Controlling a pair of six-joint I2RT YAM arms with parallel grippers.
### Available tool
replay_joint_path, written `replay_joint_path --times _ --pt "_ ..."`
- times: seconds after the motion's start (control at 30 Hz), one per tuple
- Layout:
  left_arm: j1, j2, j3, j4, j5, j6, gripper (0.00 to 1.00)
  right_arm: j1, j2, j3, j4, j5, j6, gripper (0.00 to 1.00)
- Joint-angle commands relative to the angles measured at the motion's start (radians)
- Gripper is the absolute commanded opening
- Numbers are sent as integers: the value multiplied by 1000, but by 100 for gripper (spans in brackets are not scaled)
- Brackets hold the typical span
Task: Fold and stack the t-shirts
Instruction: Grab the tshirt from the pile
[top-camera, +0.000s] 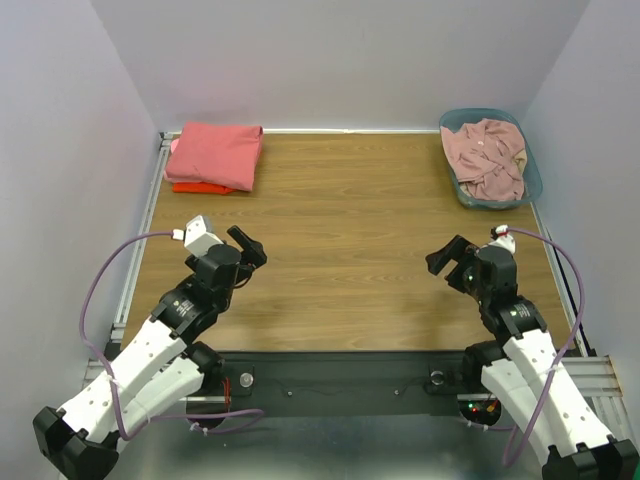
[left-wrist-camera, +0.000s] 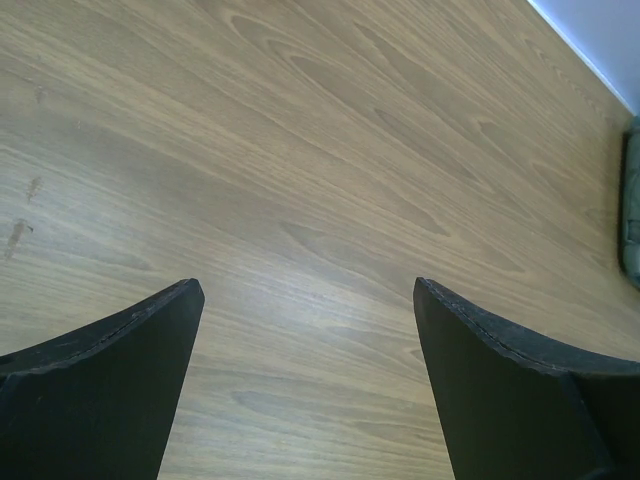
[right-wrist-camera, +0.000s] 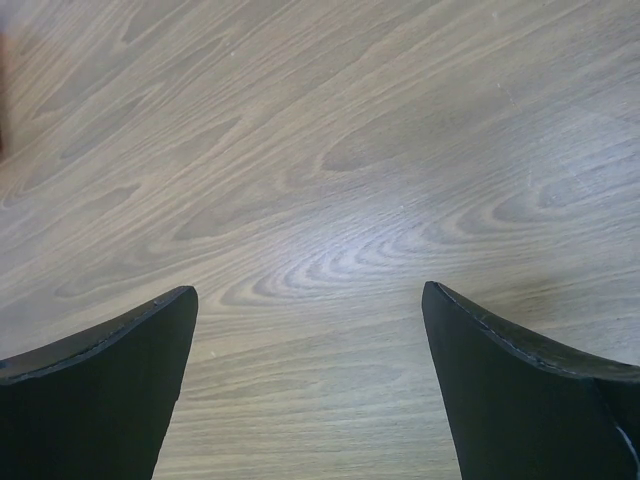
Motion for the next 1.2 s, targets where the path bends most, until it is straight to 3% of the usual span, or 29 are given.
replay_joint_path --times 0.0,0.17,0.37,0.5,0.6,0.9,1.03,1.17 --pt "-1 20 7 -10 -51 -15 98 -3 -10 53 4 33 6 100" --pt "-1 20 1 10 -55 -17 98 -3 4 63 6 45 0 100" --pt "-1 12 -15 53 -28 -9 99 -3 100 152 7 169 -27 100" --pt "-1 29 -27 87 -35 -7 98 -3 304 336 9 372 -55 100" --pt "1 41 -25 87 -58 -23 98 -8 521 615 4 502 -117 100" --pt "2 53 -18 73 -157 -20 98 -178 1067 1155 -7 363 -279 100" --pt "4 64 -18 105 -174 -7 99 -239 1281 1320 -14 318 -352 100" --pt "5 95 -12 113 -172 5 99 -264 1387 1407 -28 245 -357 96"
